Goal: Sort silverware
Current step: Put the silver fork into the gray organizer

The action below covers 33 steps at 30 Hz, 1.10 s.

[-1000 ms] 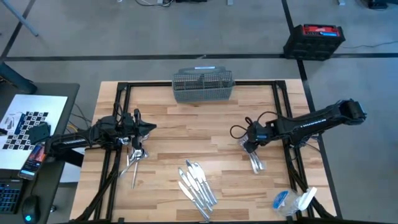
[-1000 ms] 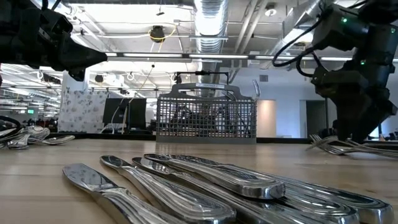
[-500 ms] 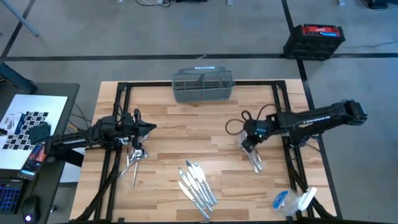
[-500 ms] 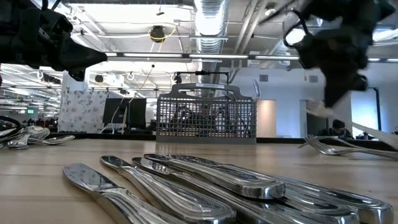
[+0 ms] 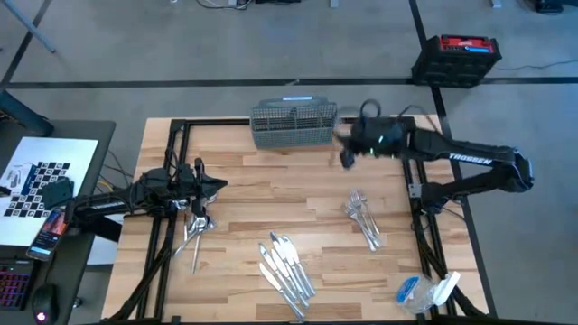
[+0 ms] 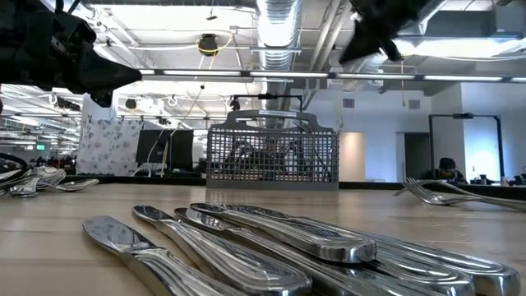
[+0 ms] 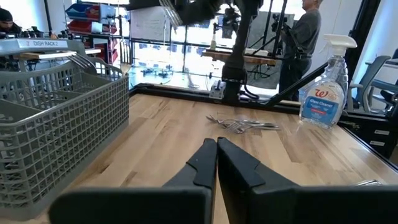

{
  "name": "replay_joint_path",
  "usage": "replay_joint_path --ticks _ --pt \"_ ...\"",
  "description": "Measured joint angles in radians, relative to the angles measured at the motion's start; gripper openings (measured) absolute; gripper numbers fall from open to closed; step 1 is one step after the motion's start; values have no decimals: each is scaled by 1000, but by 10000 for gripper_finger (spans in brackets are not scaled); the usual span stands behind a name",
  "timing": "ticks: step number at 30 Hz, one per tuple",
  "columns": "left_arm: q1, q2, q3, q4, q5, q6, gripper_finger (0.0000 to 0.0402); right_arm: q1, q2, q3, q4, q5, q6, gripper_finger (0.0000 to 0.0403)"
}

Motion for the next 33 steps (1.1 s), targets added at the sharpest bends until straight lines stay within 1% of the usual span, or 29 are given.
replay_joint_path --ticks 2,4,7,11,15,17,19,24,26,29,32,33 --pt "0 0 0 0 0 0 0 -63 0 8 122 22 -90 0" --pt "0 0 0 0 0 0 0 -123 9 8 216 72 -165 0" --pt "0 0 0 0 0 0 0 -204 36 8 309 86 -241 0" --pt "0 0 0 0 0 0 0 -261 108 8 313 63 -244 0" --pt "0 0 0 0 0 0 0 -269 189 8 310 45 -257 0" --pt "0 0 0 0 0 0 0 -270 206 8 323 46 -298 3" --pt "0 0 0 0 0 0 0 -269 207 20 325 45 -327 15" --pt "0 0 0 0 0 0 0 -268 161 144 240 46 -365 77" --pt "0 0 0 0 0 0 0 -270 160 191 162 46 -400 106" --pt "0 0 0 0 0 0 0 -257 160 294 -63 45 -431 149" --pt "0 0 0 0 0 0 0 -220 136 425 -323 39 -353 183" --pt "0 0 0 1 0 0 0 -203 132 456 -430 11 -316 192"
